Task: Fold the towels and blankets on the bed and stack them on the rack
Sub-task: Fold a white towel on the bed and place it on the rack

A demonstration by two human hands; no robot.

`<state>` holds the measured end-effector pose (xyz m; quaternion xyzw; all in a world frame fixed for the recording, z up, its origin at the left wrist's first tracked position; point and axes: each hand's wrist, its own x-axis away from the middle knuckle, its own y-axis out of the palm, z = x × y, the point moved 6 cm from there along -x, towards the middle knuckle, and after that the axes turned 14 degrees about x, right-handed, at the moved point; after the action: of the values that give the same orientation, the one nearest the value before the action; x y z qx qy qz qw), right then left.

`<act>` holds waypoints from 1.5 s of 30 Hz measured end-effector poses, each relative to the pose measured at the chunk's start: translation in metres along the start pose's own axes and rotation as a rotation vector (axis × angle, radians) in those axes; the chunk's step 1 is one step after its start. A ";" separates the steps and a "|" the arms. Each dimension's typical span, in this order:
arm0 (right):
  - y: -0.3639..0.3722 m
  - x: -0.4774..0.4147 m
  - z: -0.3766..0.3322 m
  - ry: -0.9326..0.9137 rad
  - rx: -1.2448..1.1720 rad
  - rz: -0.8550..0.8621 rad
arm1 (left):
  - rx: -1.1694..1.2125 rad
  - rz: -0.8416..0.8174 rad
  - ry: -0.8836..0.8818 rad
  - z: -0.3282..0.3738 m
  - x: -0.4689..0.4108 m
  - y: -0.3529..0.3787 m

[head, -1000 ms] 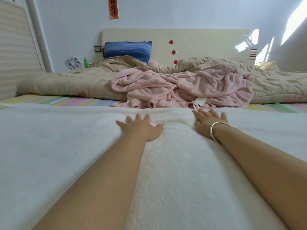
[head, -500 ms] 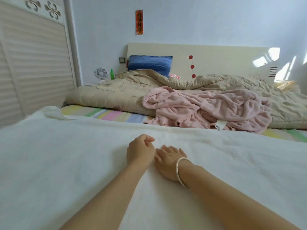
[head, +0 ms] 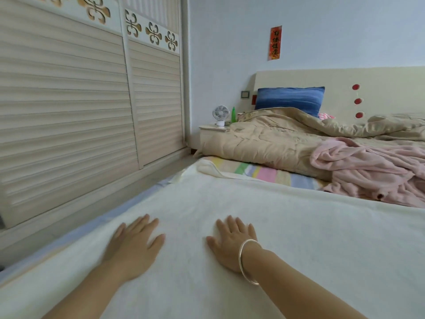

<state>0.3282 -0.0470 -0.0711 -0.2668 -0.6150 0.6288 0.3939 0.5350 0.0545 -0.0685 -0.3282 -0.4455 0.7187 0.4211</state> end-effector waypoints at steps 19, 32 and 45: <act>-0.059 -0.223 0.006 0.359 -0.086 0.255 | 0.060 0.251 -0.239 -0.034 -0.113 -0.014; -0.062 -0.266 0.031 0.514 -0.152 0.389 | 0.222 0.236 -0.275 -0.042 -0.122 -0.022; -0.048 -0.327 0.018 0.437 -0.149 0.416 | 0.254 0.271 -0.151 -0.040 -0.127 -0.023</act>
<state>0.5007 -0.3293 -0.0707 -0.5438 -0.4926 0.5768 0.3590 0.6302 -0.0389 -0.0508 -0.2746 -0.3334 0.8418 0.3237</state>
